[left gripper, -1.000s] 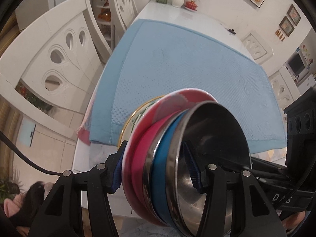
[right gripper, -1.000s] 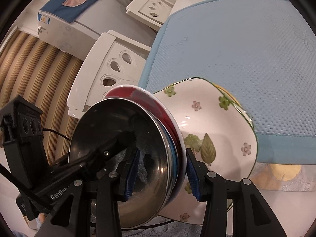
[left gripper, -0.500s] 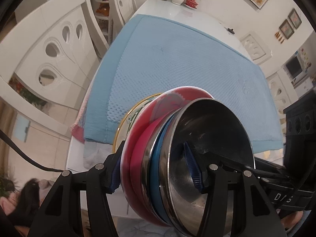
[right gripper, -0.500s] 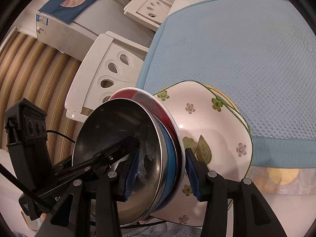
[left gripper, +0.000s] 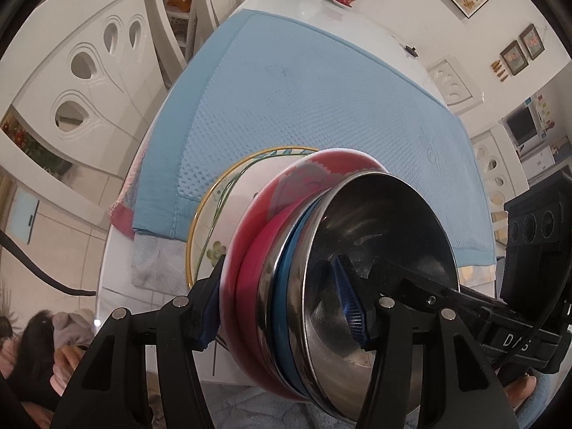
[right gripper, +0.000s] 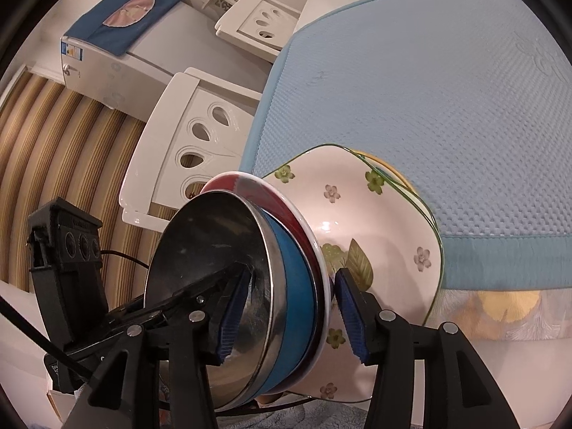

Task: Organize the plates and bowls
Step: 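Lower the nested bowl stack onto the white floral plate stack with both grippers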

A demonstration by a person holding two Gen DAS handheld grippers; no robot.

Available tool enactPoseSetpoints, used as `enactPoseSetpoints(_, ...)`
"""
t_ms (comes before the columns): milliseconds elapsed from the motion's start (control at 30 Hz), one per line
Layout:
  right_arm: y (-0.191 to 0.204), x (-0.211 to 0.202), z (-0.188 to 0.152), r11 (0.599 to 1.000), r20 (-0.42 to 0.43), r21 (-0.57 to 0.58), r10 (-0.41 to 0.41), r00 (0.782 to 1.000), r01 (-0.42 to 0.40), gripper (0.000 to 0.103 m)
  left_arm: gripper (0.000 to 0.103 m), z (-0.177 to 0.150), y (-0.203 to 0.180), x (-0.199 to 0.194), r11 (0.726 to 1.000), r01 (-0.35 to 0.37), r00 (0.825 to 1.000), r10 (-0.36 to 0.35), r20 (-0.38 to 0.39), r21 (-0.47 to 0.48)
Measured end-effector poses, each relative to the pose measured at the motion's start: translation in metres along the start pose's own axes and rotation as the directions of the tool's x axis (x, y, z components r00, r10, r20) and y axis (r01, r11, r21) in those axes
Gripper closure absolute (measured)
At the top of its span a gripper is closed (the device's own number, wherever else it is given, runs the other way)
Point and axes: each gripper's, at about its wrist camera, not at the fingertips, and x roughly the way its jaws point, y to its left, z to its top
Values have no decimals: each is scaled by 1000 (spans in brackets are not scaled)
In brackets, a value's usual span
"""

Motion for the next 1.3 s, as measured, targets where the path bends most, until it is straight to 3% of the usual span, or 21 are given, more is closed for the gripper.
enactPoseSetpoints(833,1,-10,-21,1000,11,27,-5,1000,5,51,47,-13,0,-18,1000,14,999,-14,44,4)
enactPoseSetpoints(1300,-1,-35,-30,999,83,37,-25,996,22,49,47,-14,2,-29,999,35,998,-35,48,10)
